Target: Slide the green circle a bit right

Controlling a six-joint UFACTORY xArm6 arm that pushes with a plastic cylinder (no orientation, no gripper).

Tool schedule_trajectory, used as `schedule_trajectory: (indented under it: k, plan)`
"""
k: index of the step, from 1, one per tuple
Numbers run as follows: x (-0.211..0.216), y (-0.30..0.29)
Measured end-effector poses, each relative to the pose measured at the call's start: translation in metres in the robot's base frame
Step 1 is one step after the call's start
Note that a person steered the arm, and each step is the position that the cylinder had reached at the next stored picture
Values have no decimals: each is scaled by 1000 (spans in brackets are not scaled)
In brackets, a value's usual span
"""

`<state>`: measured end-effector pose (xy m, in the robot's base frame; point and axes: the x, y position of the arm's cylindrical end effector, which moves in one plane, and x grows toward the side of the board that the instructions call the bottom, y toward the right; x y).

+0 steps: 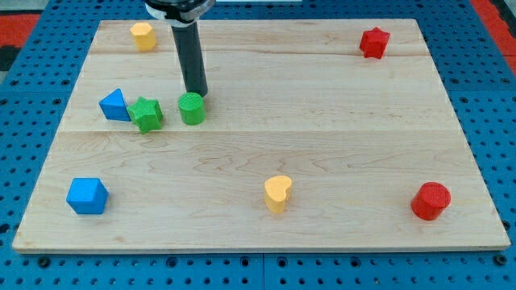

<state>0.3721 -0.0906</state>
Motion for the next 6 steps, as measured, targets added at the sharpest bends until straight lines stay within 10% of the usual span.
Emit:
schedule_trajectory:
  k: [6]
  plan:
    - [89,-29]
